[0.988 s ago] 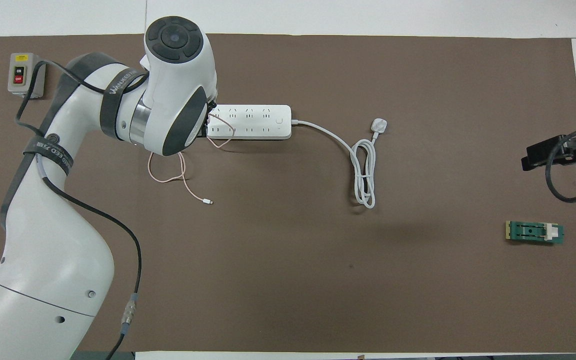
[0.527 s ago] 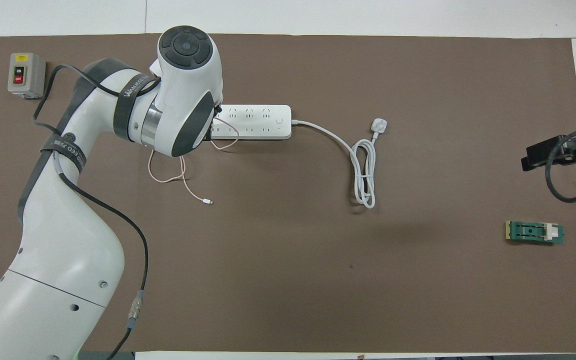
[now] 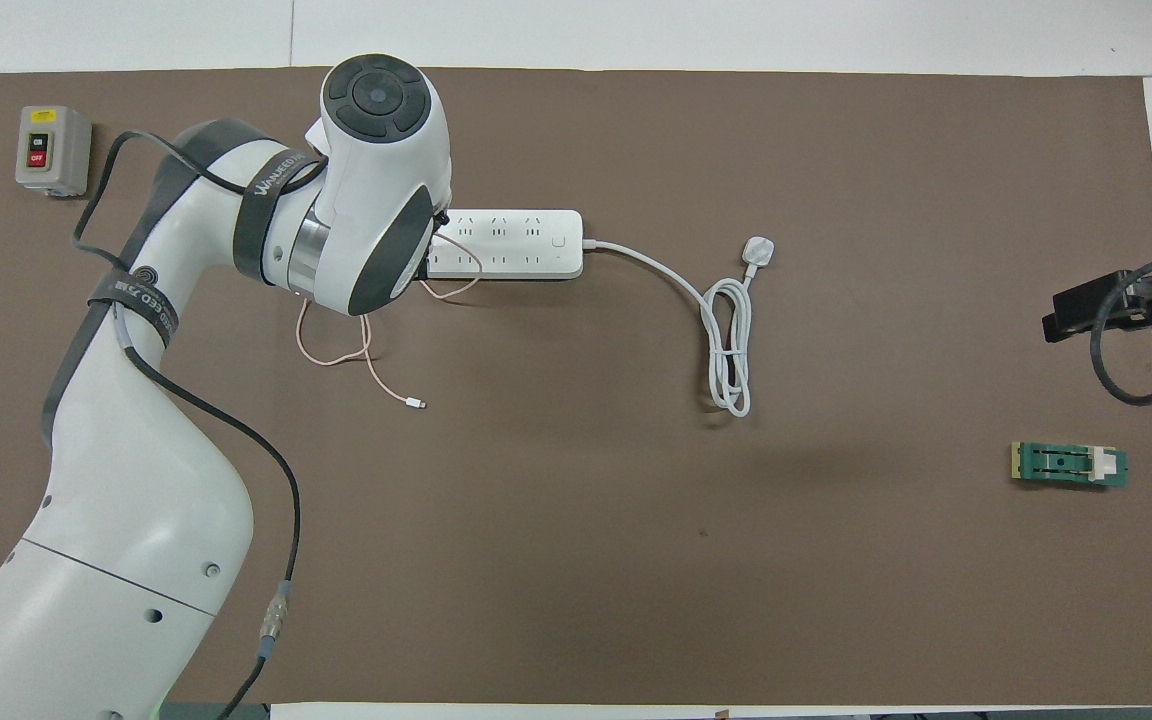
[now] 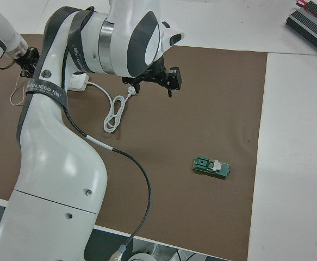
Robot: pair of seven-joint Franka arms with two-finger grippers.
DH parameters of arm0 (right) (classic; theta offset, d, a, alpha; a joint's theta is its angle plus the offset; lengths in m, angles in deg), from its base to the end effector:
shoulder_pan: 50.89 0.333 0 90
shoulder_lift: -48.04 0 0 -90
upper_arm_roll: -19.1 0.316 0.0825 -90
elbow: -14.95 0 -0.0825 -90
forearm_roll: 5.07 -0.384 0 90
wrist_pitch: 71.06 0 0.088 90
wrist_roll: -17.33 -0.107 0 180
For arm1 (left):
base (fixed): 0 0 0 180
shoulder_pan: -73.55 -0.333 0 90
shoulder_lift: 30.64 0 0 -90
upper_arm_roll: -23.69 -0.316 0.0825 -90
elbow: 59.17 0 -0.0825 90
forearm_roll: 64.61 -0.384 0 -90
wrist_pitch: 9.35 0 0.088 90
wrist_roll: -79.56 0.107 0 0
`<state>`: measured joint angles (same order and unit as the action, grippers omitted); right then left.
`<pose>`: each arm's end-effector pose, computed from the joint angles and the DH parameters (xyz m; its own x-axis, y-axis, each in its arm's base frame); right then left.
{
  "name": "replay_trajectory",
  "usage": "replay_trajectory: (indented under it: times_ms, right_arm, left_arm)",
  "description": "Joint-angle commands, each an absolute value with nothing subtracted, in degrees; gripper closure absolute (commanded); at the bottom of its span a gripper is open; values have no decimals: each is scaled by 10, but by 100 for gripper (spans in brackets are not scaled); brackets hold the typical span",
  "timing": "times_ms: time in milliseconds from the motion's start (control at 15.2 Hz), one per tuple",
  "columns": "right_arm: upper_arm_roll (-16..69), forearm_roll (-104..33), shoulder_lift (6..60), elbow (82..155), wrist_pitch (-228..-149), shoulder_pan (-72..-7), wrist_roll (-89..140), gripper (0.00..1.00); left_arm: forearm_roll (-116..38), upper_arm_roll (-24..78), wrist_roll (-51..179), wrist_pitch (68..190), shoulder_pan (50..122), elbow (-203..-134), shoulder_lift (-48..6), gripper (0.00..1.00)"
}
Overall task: Plug charger into power strip
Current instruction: 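Press the pink charger into a power strip socket with the left gripper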
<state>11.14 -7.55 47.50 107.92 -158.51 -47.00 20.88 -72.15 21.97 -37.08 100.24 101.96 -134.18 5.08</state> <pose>0.5490 -0.0339 0.5915 0.9947 -0.0070 -0.1026 -0.0120 -0.9988 -0.0483 0.6506 -0.3220 0.3748 0.0484 0.9896 0.1356 0.9976 -0.0546 0.0421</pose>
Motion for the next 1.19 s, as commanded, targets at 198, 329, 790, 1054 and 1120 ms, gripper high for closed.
replay_trajectory:
  times_ms: [198, 329, 790, 1054, 1120]
  right_arm:
    - [116, -64, 484, 1086, -1582, -475, 223, 0]
    - [116, -65, 484, 1085, -1582, -475, 223, 0]
    - [116, -64, 484, 1085, -1582, -475, 223, 0]
    - [117, -64, 484, 1085, -1582, -475, 223, 0]
    - [116, -64, 484, 1086, -1582, -475, 223, 0]
  left_arm:
    - [-730, 212, -376, 1008, 1035, -1344, 67, 100]
    - [-731, 212, -374, 1004, 1035, -1344, 69, 100]
    - [-731, 212, -349, 992, 1026, -1341, 69, 100]
    - [-730, 212, -343, 1000, 1025, -1345, 69, 100]
    - [-730, 212, -343, 1000, 1026, -1346, 69, 100]
